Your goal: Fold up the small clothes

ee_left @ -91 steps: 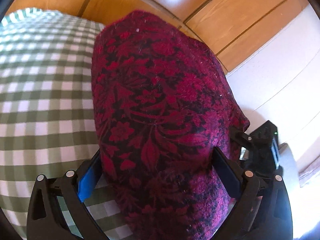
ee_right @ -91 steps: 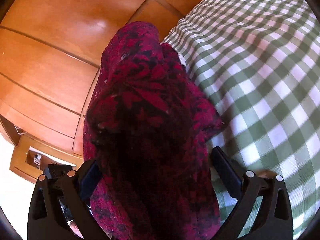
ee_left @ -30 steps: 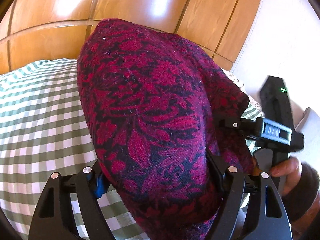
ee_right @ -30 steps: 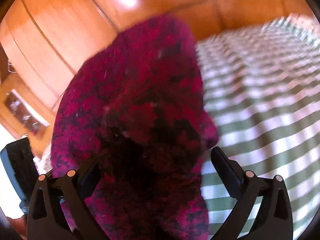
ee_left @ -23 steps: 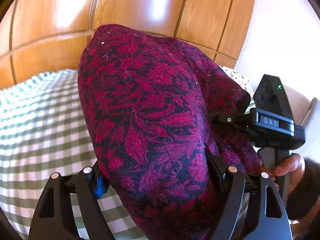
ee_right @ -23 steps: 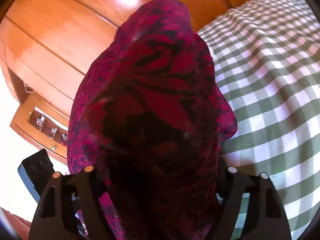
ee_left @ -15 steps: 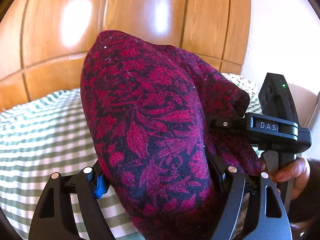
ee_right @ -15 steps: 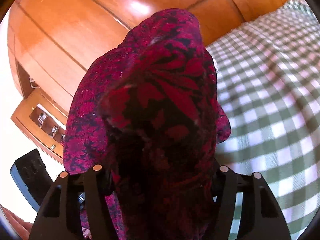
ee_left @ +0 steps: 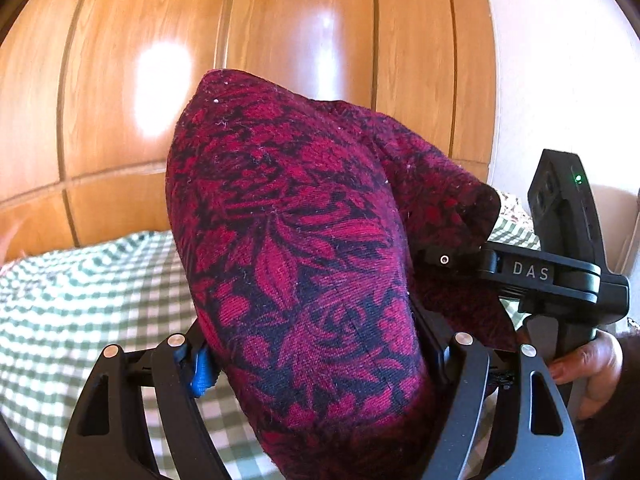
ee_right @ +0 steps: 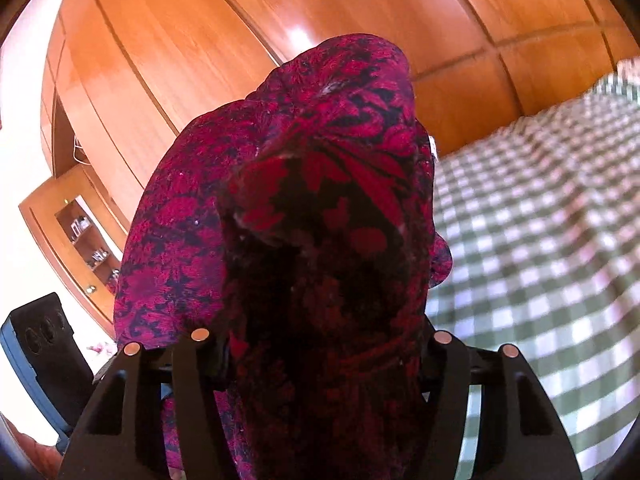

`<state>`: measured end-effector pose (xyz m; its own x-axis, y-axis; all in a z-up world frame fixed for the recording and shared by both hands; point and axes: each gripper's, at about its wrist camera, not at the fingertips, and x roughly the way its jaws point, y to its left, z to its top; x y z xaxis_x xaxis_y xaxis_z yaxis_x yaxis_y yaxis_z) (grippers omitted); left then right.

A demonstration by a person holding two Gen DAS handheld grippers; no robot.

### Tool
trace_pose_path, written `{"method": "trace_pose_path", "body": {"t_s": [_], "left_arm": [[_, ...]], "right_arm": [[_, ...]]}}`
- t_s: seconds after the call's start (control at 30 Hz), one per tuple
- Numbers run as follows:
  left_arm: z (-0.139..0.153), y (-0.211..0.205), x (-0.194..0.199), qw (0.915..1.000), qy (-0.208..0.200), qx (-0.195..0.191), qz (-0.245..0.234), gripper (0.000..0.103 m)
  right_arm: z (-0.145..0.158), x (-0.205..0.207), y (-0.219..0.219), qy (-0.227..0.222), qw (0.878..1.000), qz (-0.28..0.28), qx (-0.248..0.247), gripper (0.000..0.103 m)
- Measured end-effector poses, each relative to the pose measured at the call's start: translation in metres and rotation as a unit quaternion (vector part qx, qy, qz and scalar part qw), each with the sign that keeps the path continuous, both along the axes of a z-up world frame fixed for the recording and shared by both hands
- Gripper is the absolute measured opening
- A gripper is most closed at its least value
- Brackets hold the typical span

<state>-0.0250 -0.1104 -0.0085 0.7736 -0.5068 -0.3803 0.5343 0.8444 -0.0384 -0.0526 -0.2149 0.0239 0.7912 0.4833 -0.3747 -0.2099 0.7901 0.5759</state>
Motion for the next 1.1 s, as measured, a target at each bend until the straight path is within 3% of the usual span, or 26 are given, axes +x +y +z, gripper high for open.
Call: {"method": "trace_pose_path", "body": {"t_s": [0.17, 0.33, 0.5, 0.57, 0.63, 0.7, 0.8, 0.93, 1.1], "left_arm": [[0.008, -0.006, 0.021, 0.9998, -0.017, 0.012, 0.007, 0.077], [0.003, 0.000, 0.061, 0.9994, -0.005, 0.014, 0.031, 0.077], [-0.024, 0.005, 0.105, 0.9972, 0.051, 0.010, 0.054, 0.077], [-0.034, 0.010, 0.124, 0.9930, 0.098, 0.002, 0.066, 0.079], [-0.043, 0.025, 0.136, 0.9866, 0.142, -0.039, 0.071, 0.086], [-0.051, 0.036, 0.141, 0.9807, 0.168, -0.070, 0.070, 0.090], [-0.055, 0.047, 0.138, 0.9761, 0.184, -0.093, 0.070, 0.090], [-0.054, 0.057, 0.128, 0.9747, 0.179, -0.110, 0.076, 0.090], [-0.049, 0.067, 0.108, 0.9762, 0.149, -0.112, 0.112, 0.093]], "right_arm": [[0.003, 0.020, 0.004, -0.011, 1.000, -0.008, 0.003, 0.060], [-0.004, 0.062, 0.014, -0.018, 1.000, -0.001, -0.021, 0.058], [-0.025, 0.097, 0.026, 0.023, 0.998, -0.008, -0.054, 0.059], [-0.039, 0.112, 0.026, 0.066, 0.996, -0.009, -0.051, 0.064], [-0.047, 0.117, 0.021, 0.082, 0.996, -0.007, -0.026, 0.080], [-0.050, 0.114, 0.017, 0.085, 0.996, -0.014, -0.018, 0.092], [-0.049, 0.100, 0.007, 0.057, 0.998, -0.026, 0.006, 0.094], [-0.050, 0.081, -0.009, 0.044, 0.997, -0.063, 0.025, 0.097], [-0.046, 0.063, -0.013, 0.046, 0.991, -0.123, -0.012, 0.099]]}}
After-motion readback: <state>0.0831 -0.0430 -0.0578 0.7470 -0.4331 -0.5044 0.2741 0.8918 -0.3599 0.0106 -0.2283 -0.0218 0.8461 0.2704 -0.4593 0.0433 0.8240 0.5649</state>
